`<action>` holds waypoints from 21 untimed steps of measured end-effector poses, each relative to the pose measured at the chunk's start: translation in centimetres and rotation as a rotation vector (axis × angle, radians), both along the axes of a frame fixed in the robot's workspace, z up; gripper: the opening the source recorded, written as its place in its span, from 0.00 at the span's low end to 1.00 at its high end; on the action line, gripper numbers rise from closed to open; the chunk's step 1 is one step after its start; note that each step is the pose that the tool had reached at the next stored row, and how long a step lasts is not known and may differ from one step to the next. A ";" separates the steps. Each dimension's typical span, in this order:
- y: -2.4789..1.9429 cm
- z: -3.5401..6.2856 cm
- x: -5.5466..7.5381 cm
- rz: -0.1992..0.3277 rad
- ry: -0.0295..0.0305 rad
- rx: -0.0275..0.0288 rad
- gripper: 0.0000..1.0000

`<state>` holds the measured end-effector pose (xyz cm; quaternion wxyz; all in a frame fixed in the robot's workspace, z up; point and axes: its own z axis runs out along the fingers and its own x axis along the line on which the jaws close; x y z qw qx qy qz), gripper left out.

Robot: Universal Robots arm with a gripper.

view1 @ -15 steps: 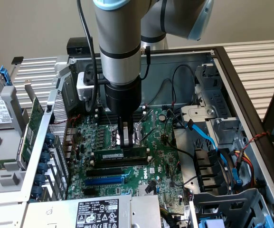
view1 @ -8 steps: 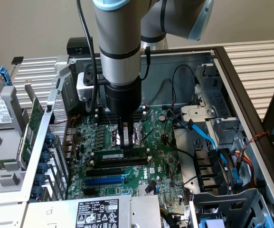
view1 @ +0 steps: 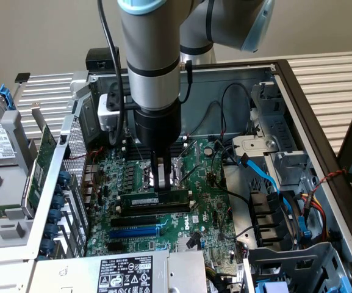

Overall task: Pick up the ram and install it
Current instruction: 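Insert the ram into the slot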

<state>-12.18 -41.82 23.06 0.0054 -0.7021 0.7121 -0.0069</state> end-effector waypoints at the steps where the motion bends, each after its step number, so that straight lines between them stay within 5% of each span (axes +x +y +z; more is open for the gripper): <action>1: 0.00 -0.02 0.0 0.000 -0.0005 0.0000 0.14; 21: 0.05 -0.38 -0.2 0.017 -0.0049 0.0004 0.14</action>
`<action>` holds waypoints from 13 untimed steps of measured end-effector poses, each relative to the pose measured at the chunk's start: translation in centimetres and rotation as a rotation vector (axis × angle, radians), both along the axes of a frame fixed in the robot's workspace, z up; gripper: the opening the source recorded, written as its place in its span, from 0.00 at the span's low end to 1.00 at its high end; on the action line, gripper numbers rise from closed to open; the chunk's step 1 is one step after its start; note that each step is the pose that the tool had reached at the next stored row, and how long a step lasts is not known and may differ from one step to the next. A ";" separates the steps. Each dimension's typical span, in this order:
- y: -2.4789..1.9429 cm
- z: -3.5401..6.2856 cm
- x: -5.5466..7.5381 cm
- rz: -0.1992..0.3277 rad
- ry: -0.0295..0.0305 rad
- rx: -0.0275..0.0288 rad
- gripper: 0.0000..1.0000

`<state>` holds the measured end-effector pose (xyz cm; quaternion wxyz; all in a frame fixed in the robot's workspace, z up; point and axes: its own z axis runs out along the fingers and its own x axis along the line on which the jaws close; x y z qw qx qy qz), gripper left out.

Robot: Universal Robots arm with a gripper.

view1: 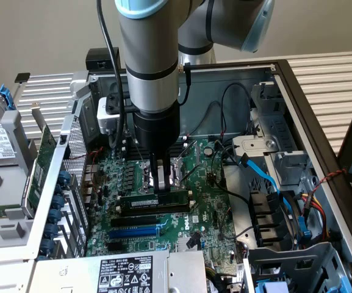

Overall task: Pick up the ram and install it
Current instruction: 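Insert the ram into the slot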

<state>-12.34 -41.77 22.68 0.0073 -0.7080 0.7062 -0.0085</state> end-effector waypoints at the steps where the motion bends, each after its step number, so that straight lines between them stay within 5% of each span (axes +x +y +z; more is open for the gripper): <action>1: 0.00 -0.02 0.0 0.000 0.0001 -0.0001 0.14; 13: 0.07 -0.31 0.0 0.005 0.0001 -0.0001 0.14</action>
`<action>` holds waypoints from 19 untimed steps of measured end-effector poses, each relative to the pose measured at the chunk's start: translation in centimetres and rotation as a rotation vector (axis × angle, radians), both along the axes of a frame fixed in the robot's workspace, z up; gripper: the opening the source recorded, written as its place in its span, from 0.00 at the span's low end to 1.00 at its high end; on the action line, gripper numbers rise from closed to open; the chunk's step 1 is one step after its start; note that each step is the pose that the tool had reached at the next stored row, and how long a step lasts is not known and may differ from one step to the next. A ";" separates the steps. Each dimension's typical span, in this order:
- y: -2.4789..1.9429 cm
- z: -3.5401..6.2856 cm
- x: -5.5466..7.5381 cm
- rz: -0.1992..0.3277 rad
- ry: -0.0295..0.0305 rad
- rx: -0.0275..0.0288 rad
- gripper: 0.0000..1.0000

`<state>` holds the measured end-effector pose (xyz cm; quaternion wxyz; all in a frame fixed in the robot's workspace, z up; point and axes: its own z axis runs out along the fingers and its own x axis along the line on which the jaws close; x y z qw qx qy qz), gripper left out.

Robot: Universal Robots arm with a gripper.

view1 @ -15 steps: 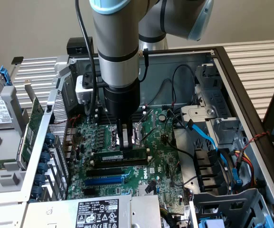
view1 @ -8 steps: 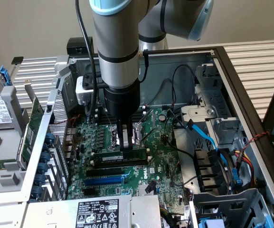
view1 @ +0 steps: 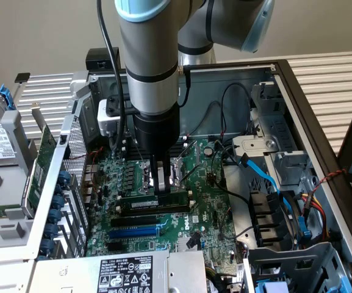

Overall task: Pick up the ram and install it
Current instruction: 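Insert the ram into the slot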

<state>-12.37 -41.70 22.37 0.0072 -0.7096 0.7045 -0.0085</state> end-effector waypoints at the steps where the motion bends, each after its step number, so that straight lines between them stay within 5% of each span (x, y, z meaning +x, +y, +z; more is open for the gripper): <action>1: 0.00 0.00 0.0 0.000 0.0001 0.0000 0.14; 6: 0.00 -0.01 0.0 0.000 0.0006 0.0003 0.16; 7: 0.00 0.03 0.0 0.000 0.0023 0.0002 0.22; 13: 0.00 0.66 -0.1 0.000 0.0228 0.0001 0.22; 19: 0.00 1.28 -0.3 0.000 0.0261 0.0002 0.22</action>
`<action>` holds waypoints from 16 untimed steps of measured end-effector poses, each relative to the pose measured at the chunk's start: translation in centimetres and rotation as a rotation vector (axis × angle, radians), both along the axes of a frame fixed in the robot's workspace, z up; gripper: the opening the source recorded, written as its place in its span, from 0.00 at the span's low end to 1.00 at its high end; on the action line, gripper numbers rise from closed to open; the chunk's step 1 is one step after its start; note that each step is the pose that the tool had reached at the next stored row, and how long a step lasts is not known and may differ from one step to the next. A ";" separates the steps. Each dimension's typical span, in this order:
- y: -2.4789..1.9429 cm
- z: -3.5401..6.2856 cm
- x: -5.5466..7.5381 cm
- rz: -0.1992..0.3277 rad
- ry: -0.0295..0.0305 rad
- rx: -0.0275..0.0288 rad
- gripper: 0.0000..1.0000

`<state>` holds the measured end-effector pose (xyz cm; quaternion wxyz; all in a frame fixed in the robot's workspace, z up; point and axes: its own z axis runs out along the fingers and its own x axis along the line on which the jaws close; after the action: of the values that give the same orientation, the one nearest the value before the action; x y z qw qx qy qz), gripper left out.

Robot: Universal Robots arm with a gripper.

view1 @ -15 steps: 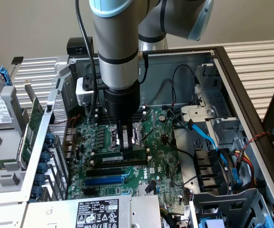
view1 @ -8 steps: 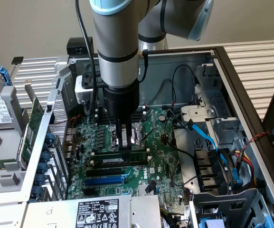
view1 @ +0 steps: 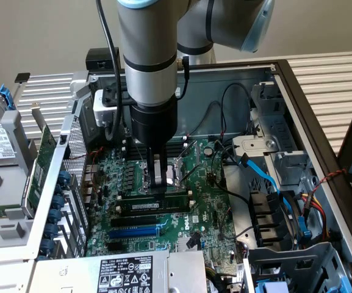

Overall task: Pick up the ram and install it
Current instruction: 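Insert the ram into the slot, then press down the ram until it locks into place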

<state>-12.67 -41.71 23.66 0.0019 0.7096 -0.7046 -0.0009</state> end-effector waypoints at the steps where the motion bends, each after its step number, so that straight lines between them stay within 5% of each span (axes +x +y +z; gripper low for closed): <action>1: 0.00 0.08 0.0 0.000 0.0004 0.0000 0.22; 11: 0.01 0.63 -0.2 0.000 0.0024 0.0001 0.22; 16: 0.03 0.67 -0.4 0.000 0.0174 -0.0002 0.22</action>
<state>-13.06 -41.68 24.33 0.0081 0.7096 -0.7045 -0.0070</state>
